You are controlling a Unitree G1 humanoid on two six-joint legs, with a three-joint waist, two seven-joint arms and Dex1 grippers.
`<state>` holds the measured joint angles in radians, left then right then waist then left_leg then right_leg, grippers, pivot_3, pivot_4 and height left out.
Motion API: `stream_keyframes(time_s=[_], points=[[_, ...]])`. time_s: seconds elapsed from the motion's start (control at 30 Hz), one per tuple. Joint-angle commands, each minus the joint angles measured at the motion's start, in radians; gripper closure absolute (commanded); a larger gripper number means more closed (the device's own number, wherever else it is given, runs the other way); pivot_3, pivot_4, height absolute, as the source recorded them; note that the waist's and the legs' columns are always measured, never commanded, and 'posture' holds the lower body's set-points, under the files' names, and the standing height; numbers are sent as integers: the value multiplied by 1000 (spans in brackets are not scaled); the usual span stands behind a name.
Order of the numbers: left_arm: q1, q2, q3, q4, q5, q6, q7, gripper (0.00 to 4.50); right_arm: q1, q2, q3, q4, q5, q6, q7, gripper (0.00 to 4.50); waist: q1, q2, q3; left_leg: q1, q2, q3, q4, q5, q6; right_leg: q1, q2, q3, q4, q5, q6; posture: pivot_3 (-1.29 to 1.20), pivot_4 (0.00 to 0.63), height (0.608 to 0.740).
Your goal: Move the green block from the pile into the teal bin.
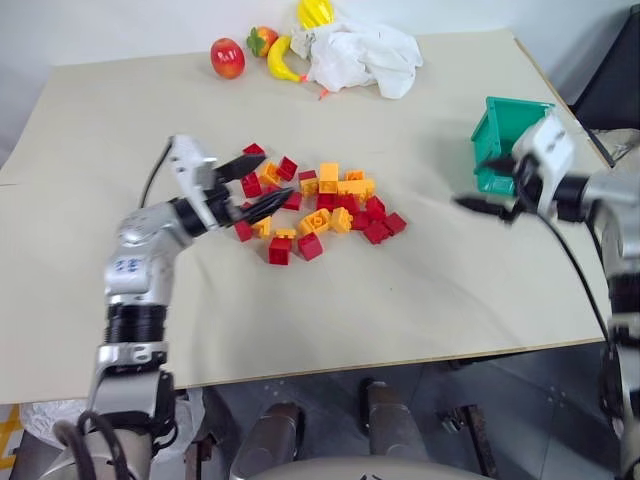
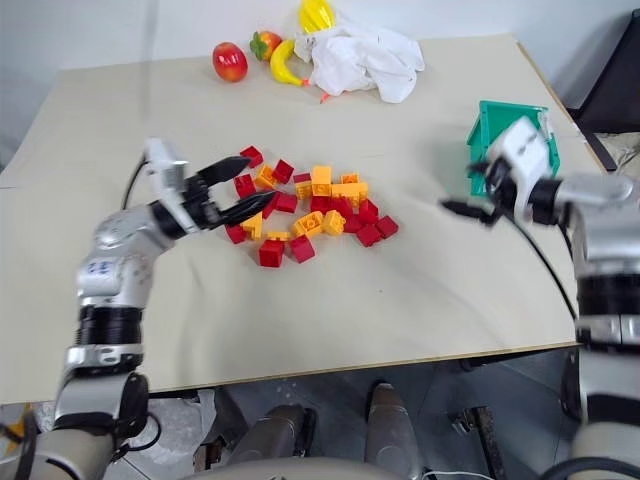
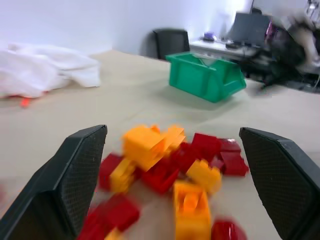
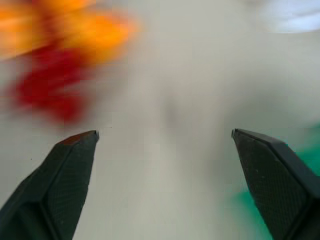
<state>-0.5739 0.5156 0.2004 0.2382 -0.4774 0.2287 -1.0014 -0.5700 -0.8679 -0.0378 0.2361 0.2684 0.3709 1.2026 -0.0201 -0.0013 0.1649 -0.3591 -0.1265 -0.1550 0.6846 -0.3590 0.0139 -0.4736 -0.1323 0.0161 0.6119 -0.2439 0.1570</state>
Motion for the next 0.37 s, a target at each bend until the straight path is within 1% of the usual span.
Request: stream_keyframes(time_s=[0.03, 0.17, 0.23, 0.27, 0.37], points=[[46, 104, 61, -20, -41, 23, -87, 0, 83, -52, -55, -91, 42, -120, 98, 47, 0, 0, 0, 0, 0, 0, 1, 0, 0, 0, 0, 0, 0, 0, 0, 0, 150, 740], [118, 196, 94, -21, -48, 85, -101, 0, 118, -45, -77, -25, 53, -210, 122, 47, -3, 1, 1, 6, 1, 1, 0, 0, 0, 7, 1, 1, -2, 2, 0, 0, 150, 740], [168, 237, 108, -55, -79, 176, -106, 0, 120, -37, -84, 5, 56, -242, 127, 47, -2, 2, 1, 8, 1, 1, 0, 0, 1, 9, 1, 1, -4, 2, 0, 0, 150, 740], [187, 241, 123, -57, -91, 179, -111, 0, 120, -35, -84, 14, 54, -253, 126, 47, -3, 2, 1, 8, 1, 1, 0, 0, 1, 9, 1, 1, -3, 2, -1, 0, 150, 740], [222, 235, 154, -46, -85, 115, -116, 0, 113, -16, -88, 19, 47, -248, 75, 47, -2, 2, 1, 8, 1, 1, 0, 0, 1, 9, 2, 1, -2, 2, -1, 0, 150, 740]])
